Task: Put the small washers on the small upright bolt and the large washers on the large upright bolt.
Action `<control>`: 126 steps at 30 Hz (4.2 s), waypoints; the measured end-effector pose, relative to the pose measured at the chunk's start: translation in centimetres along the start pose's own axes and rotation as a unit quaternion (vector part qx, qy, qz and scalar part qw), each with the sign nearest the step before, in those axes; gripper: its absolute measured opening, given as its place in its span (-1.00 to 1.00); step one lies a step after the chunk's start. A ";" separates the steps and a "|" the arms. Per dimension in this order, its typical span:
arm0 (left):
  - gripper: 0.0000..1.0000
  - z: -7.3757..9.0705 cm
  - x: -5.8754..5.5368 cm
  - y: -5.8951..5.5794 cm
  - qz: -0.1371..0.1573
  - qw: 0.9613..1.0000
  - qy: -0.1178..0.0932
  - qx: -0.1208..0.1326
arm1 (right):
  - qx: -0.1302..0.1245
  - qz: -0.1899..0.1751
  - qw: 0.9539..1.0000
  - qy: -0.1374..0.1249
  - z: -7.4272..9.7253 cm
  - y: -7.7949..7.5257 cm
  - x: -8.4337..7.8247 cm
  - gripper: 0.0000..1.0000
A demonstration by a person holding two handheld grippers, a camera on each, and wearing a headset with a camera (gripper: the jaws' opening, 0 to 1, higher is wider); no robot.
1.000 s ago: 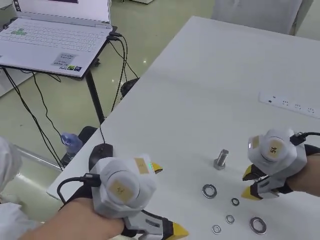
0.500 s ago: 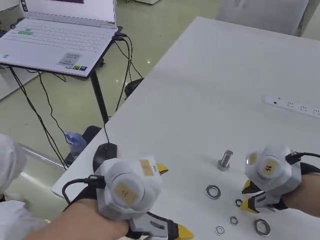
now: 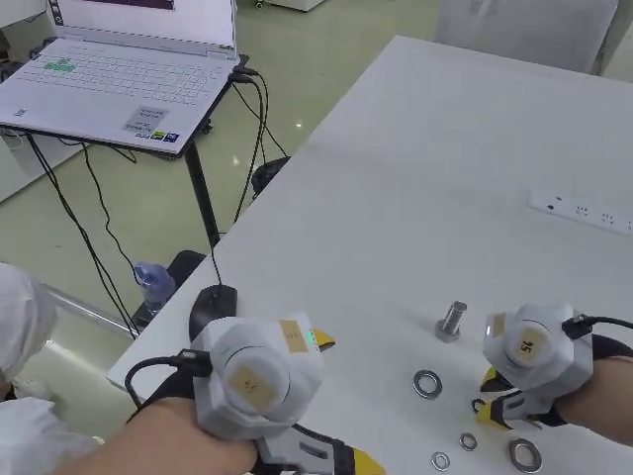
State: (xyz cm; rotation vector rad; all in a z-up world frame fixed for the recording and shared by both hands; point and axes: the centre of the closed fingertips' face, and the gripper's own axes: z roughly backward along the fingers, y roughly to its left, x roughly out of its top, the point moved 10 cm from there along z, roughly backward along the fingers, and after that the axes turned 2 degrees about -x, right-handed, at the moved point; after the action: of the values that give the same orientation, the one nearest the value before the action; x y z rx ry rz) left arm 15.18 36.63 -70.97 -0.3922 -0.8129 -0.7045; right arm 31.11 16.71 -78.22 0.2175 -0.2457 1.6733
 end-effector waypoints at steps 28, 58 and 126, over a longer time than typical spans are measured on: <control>0.48 0.2 0.0 0.0 0.000 1.000 0.001 0.003 | -0.018 -0.002 1.000 0.019 -0.1 0.6 0.3 -0.76; 0.57 -0.6 0.6 0.7 -0.004 1.000 -0.012 -0.012 | -0.031 -0.076 0.997 0.016 4.4 -1.3 -3.5 -0.76; 0.87 -1.7 -0.4 2.1 0.023 1.000 0.007 -0.005 | -0.047 -0.094 0.994 0.009 6.3 -6.4 -2.5 -0.75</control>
State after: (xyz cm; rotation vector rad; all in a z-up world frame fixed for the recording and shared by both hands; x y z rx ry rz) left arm 17.32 37.30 -72.42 -0.4121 -0.7847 -0.6686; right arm 37.77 13.18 -72.64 0.1498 -0.2810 1.4738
